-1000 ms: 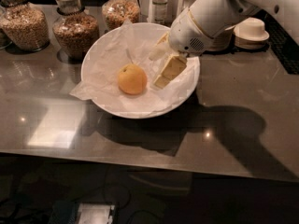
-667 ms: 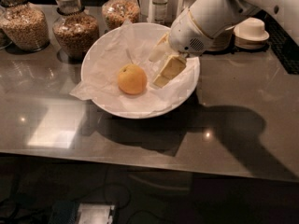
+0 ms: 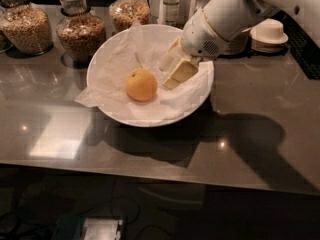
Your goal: Pick orange from white bowl
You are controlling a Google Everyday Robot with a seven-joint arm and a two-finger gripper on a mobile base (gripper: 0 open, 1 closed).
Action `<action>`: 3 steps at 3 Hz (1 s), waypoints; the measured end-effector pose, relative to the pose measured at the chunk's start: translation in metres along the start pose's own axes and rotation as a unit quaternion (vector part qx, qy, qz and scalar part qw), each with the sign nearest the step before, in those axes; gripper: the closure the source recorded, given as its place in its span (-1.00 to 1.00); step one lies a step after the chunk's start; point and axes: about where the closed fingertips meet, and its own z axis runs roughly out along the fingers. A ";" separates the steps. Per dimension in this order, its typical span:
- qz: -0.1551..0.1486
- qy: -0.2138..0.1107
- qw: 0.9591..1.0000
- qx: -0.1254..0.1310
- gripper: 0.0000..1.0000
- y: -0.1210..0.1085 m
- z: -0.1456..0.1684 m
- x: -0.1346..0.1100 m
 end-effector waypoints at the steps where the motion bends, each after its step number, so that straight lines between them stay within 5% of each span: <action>1: 0.009 0.020 1.000 0.014 0.34 -0.003 0.017 0.009; 3: 0.016 0.110 0.992 0.060 -0.44 -0.022 0.056 -0.003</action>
Offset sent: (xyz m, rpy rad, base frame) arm 0.0350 0.0334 -0.0582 -0.2179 -0.0486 -0.1378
